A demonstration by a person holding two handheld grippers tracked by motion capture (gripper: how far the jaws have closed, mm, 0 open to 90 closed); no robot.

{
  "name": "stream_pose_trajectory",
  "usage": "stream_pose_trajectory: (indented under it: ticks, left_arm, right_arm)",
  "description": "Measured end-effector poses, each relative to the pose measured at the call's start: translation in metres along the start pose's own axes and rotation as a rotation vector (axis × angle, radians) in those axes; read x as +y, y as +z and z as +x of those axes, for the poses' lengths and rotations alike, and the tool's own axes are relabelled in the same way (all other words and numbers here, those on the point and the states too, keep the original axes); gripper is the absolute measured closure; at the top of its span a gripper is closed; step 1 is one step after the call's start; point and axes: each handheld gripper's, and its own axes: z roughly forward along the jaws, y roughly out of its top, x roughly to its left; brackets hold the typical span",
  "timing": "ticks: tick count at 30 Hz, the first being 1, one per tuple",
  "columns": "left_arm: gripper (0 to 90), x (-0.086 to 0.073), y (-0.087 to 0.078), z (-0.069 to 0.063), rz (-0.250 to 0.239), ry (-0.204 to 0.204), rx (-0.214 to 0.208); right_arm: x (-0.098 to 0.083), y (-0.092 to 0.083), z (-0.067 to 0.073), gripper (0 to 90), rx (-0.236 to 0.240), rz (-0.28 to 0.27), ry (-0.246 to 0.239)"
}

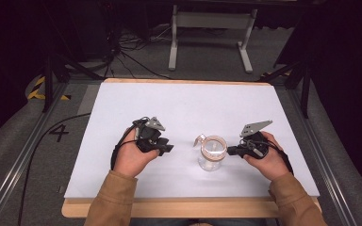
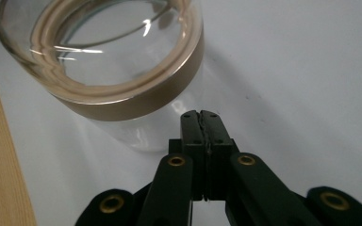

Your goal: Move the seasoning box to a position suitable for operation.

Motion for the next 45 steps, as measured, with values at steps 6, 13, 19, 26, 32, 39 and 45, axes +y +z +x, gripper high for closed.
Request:
stream_pose_trajectory:
  ticks: [6, 13, 19, 26, 32, 39, 45]
  left_arm:
    - [85.5, 0.006, 0.015, -0.004, -0.003, -0.008, -0.029]
    - [89.0, 0.012, 0.032, -0.005, -0.038, -0.006, -0.031]
    - [89.1, 0.017, 0.048, -0.006, -0.040, -0.004, -0.057]
    - [89.2, 0.020, 0.062, -0.007, -0.056, -0.015, -0.045]
    - [88.2, 0.021, 0.076, -0.006, -0.092, -0.013, -0.049]
    - [89.6, 0.020, 0.085, -0.004, -0.084, -0.022, -0.060]
    - [89.7, 0.021, 0.087, -0.003, -0.090, -0.008, -0.067]
  right_arm:
    - [-0.005, 0.002, 0.002, 90.0, -0.013, -0.001, 0.005]
    - [-0.013, -0.004, 0.003, 90.0, -0.019, -0.006, 0.038]
    - [-0.020, -0.009, 0.003, 90.0, -0.017, -0.008, 0.062]
    - [-0.024, -0.011, 0.004, 90.0, -0.015, -0.011, 0.074]
    - [-0.026, -0.011, 0.006, 90.0, -0.014, -0.011, 0.073]
    - [-0.028, -0.010, 0.008, 90.0, -0.012, -0.006, 0.073]
    - [-0.029, -0.009, 0.011, 90.0, -0.009, -0.006, 0.061]
